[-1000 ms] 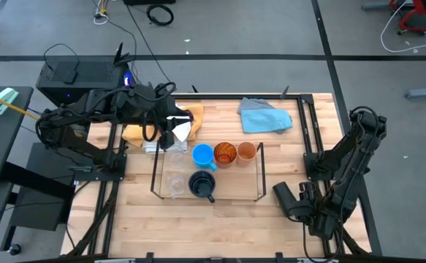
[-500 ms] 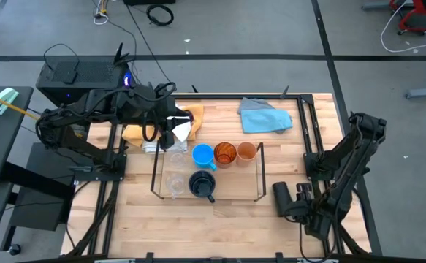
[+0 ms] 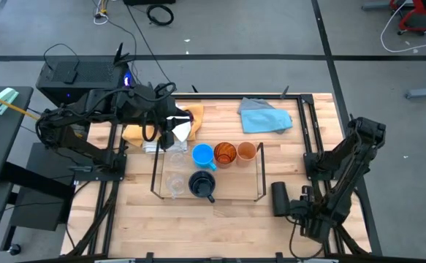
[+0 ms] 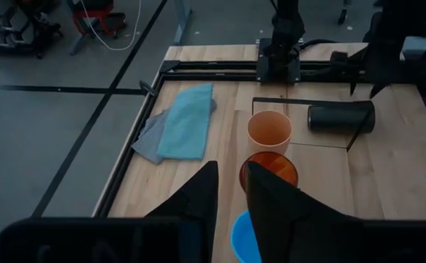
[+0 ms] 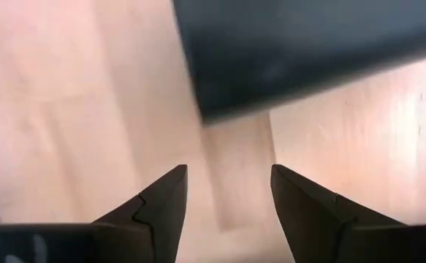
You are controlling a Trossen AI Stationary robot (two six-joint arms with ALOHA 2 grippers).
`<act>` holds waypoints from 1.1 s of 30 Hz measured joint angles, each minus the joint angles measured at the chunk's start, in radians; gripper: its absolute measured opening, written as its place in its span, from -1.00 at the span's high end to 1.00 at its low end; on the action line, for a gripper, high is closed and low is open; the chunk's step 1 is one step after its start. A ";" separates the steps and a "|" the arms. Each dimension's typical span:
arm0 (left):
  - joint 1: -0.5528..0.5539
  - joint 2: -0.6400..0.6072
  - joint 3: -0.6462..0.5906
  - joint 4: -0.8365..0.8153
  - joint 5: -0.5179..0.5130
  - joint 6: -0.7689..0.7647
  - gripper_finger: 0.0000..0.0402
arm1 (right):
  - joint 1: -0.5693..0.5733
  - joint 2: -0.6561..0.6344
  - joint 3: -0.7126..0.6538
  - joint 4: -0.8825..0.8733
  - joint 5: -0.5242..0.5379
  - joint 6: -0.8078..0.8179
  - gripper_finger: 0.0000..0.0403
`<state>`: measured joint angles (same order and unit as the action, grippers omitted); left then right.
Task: Stack small to large cups/mugs on shelf
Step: Put the black cup on the shelf
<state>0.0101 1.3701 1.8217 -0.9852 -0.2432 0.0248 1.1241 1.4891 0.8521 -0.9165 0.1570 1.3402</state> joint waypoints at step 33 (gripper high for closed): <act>-0.001 0.000 0.000 0.000 0.001 0.094 0.58 | -0.060 0.494 0.690 -0.360 0.289 0.093 0.22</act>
<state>0.0093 1.3697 1.8221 -0.9848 -0.2424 0.1190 1.0639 1.9830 1.5421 -1.2763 0.4458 1.4336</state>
